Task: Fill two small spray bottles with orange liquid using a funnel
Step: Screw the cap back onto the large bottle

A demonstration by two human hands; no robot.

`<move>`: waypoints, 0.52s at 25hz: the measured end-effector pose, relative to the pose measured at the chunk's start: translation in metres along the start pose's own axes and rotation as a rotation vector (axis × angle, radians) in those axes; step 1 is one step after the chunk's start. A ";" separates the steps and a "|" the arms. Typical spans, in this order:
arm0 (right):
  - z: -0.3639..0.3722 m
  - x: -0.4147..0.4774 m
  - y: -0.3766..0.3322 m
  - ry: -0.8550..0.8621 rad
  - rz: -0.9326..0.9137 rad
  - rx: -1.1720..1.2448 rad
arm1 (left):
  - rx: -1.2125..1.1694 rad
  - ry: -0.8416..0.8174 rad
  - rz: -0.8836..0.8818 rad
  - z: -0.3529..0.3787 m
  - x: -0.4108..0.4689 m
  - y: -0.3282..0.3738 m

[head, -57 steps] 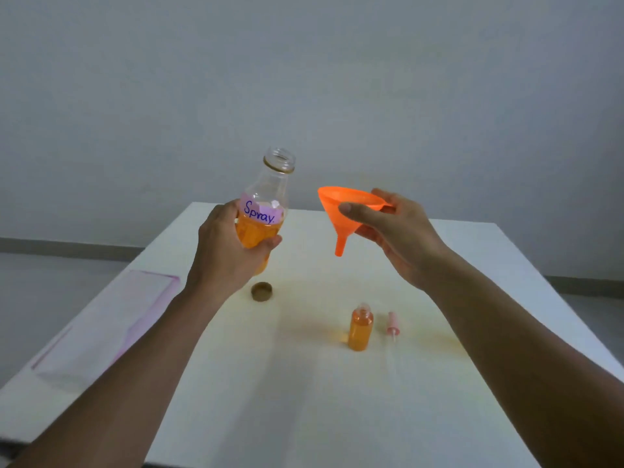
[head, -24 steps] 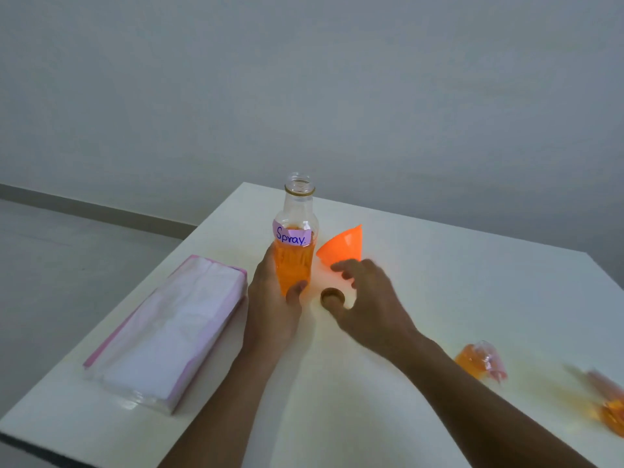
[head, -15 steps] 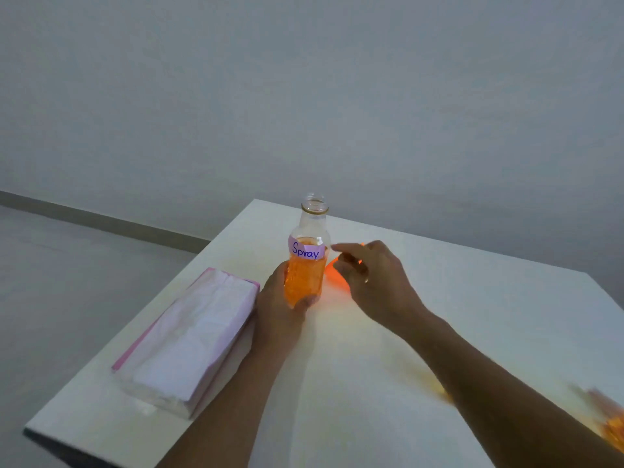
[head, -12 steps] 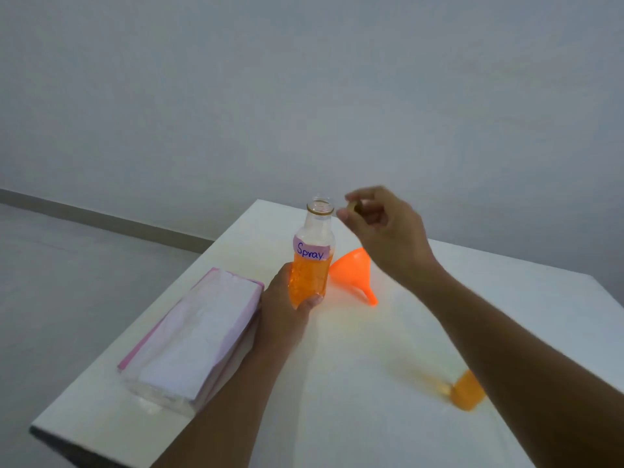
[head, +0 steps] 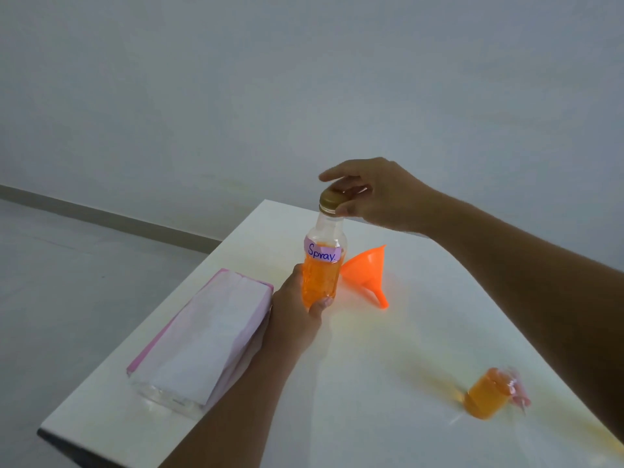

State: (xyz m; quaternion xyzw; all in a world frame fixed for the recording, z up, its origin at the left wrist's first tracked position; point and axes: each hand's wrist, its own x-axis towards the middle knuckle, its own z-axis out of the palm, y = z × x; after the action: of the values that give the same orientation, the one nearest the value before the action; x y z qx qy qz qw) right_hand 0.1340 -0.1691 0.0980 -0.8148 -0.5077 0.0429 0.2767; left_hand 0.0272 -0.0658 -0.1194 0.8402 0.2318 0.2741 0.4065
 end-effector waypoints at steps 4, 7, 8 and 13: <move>-0.011 0.012 -0.015 -0.152 -0.162 -0.402 | 0.026 -0.001 0.025 -0.001 0.001 -0.003; -0.017 0.018 -0.018 -0.176 -0.178 -0.491 | 0.020 0.001 0.041 0.001 0.003 -0.005; -0.017 0.019 -0.020 -0.184 -0.167 -0.517 | 0.020 -0.003 0.044 0.001 0.004 -0.006; -0.010 0.025 -0.025 -0.145 -0.124 -0.661 | 0.030 0.018 0.076 0.000 0.007 -0.009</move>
State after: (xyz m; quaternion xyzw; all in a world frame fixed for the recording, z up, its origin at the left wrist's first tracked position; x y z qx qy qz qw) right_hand 0.1293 -0.1440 0.1240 -0.8228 -0.5610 -0.0831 -0.0369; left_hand 0.0309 -0.0566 -0.1251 0.8518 0.2076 0.2934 0.3812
